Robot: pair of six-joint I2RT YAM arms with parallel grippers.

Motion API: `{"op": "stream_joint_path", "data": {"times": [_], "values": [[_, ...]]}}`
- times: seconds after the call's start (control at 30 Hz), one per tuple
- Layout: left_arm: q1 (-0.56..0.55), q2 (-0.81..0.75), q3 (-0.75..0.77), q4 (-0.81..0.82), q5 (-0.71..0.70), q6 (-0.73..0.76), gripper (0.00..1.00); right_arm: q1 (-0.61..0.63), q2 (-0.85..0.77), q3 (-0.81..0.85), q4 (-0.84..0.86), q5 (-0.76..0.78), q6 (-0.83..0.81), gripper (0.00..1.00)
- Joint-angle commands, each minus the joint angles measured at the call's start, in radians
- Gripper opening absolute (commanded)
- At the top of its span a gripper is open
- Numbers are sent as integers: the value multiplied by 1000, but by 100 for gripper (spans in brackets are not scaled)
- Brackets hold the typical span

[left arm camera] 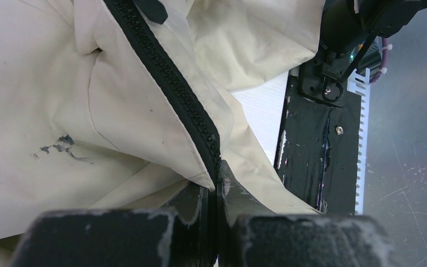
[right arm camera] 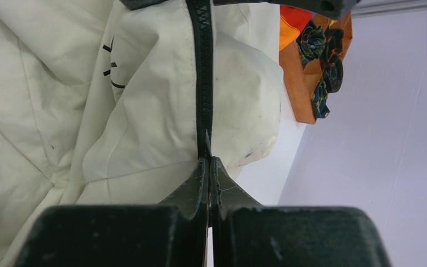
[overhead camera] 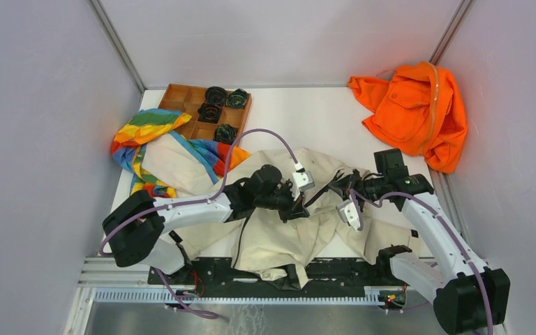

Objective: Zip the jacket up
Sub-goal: Zip the zipper on the jacket.

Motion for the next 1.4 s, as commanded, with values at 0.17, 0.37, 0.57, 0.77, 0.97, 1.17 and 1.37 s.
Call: {"op": "stream_joint_path", "data": {"times": [0.17,0.37,0.57,0.77,0.97,1.17,1.37], "values": [[19,-43,-32,45,64,-30,2,3,-10,61,-40,-95,173,0],[20,-23,-15,43,78,-32,2,4,25,52,-81,-82,192,0],[23,6,13,-6,42,-29,2,4,24,66,-101,-72,179,0],[73,-16,-2,5,-58,-168,41,2,-26,41,92,-85,394,0],[120,-193,-95,206,-114,-287,66,-3,-69,-4,243,-92,560,0],[86,-249,-139,331,-84,-159,65,-7,-79,-27,303,-111,659,0],[-23,-197,-99,331,-215,203,63,-9,-88,-34,313,-121,684,0]]}}
